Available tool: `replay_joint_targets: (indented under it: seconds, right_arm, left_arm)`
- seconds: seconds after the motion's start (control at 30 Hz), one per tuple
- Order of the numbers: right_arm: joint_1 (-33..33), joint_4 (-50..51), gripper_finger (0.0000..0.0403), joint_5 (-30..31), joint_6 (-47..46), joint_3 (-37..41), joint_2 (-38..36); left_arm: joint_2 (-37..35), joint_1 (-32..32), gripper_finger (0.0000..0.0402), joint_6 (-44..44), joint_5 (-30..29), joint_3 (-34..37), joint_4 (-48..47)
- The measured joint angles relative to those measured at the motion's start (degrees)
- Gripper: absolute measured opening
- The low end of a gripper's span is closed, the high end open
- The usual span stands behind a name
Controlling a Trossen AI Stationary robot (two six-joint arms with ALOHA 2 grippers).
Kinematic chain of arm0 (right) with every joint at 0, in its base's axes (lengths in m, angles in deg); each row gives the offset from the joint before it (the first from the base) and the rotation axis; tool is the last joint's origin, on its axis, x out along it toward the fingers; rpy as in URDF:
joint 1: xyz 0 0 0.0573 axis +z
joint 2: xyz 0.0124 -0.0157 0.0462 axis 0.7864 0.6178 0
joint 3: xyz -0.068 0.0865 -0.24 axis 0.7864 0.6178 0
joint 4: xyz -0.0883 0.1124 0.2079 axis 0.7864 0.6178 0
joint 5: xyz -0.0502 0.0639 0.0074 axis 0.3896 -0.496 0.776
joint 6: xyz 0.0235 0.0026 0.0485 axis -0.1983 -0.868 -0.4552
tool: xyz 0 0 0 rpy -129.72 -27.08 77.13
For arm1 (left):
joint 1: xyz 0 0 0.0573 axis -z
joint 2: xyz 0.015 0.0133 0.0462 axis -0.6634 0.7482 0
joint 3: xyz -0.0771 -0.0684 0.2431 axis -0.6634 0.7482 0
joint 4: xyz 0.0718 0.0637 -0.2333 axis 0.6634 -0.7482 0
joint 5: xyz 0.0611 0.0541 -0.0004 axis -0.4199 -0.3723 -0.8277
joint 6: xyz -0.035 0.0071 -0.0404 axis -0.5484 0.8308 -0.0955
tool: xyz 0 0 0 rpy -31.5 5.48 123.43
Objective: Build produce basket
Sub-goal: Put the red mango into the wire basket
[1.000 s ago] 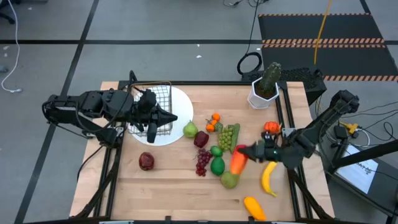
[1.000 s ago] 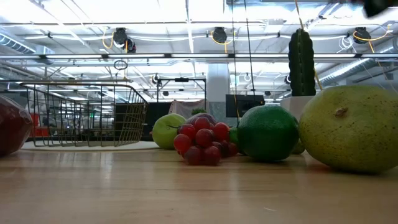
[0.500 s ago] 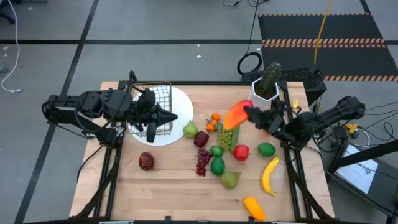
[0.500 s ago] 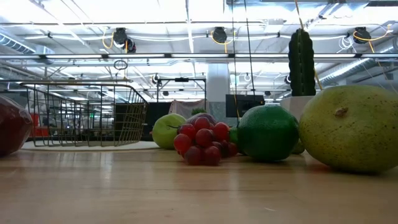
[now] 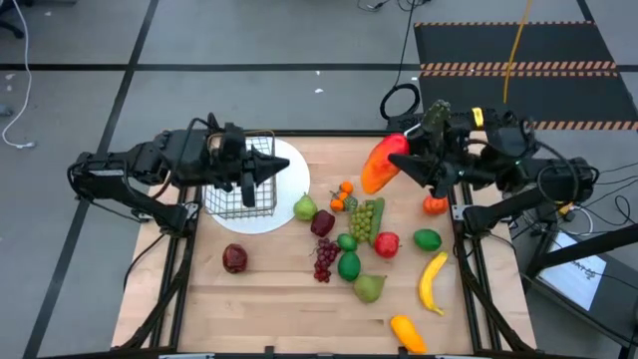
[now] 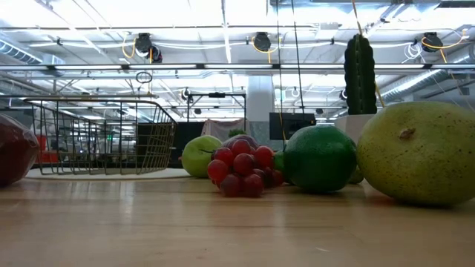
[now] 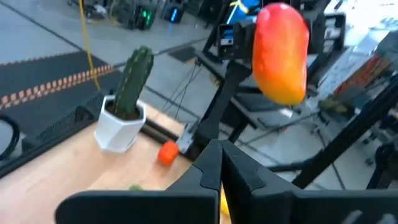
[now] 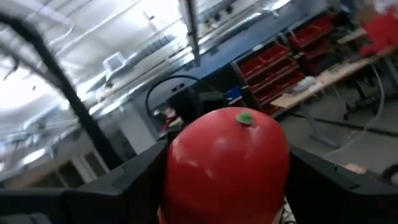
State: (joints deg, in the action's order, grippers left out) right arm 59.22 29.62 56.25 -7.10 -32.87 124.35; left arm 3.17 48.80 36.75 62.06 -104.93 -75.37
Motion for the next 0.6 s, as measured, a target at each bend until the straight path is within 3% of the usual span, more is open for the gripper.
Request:
replay_joint_targets:
  seconds: [0.23,0.6]
  right_arm:
    - [-1.53,2.56,0.0267,-6.58,12.25,-0.13,-0.45]
    - [-1.53,4.26,0.0267,-6.72,38.23,-0.11,-0.47]
  left_arm:
    - [0.0,-0.85,0.0005,-0.19,-0.01,0.0,0.93]
    - [0.0,-0.85,0.0005,0.31,-0.01,0.0,0.93]
